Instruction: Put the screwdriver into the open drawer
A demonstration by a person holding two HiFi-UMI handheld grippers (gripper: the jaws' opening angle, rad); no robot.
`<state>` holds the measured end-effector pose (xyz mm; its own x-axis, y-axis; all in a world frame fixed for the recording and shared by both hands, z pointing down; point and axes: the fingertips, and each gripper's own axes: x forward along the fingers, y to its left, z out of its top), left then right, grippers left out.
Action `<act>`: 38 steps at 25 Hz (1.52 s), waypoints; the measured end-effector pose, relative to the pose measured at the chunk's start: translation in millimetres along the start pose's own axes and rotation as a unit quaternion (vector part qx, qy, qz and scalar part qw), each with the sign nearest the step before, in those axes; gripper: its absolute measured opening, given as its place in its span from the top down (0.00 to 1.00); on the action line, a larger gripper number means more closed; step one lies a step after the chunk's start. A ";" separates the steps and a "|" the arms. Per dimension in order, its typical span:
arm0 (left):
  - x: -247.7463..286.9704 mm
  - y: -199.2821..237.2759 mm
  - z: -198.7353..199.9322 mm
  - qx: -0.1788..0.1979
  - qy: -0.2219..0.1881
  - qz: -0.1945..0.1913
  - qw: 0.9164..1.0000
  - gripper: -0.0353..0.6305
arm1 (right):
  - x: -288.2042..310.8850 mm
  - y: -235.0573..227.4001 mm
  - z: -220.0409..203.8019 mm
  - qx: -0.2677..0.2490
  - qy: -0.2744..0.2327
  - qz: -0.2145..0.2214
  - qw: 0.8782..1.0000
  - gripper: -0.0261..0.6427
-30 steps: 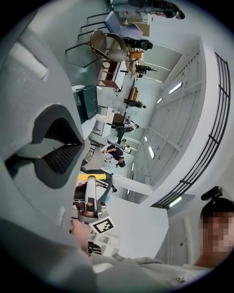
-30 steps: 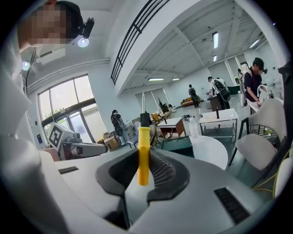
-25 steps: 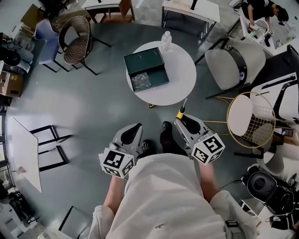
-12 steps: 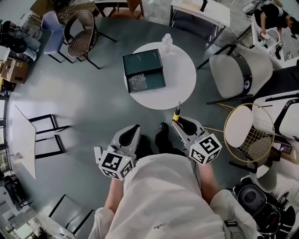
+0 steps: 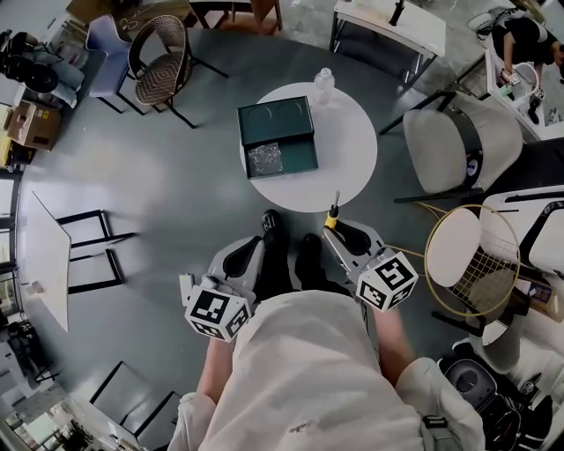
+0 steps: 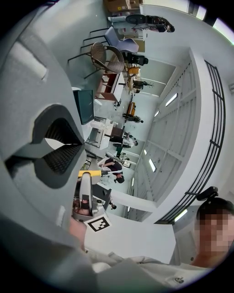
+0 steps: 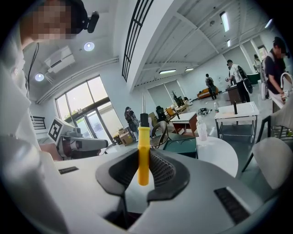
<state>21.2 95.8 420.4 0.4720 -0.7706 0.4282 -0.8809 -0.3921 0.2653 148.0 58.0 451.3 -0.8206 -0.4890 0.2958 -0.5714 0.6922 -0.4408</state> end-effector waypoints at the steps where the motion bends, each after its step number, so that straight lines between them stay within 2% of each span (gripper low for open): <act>1: 1.2 3.8 3.5 0.000 -0.001 -0.002 1.000 0.93 | 3.5 0.7 2.2 -0.001 0.002 -0.002 1.000 0.84; 10: 34.8 28.8 36.1 0.012 -0.012 -0.039 0.999 0.93 | 25.8 -6.4 25.9 -0.009 0.002 -0.026 1.000 0.84; 26: 56.1 132.9 74.4 0.001 -0.025 -0.051 0.998 0.93 | 126.4 -10.0 78.5 -0.051 0.013 -0.045 0.998 0.84; 38: 63.1 192.3 85.6 0.013 -0.014 -0.093 0.995 0.93 | 179.4 -9.0 76.6 -0.064 0.032 -0.097 0.993 0.84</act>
<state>-121.5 -71.3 424.6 0.6265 -0.6968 0.3493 -0.7789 -0.5427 0.3145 6.7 -76.7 443.4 -0.6912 -0.5887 0.4192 -0.7127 0.6513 -0.2605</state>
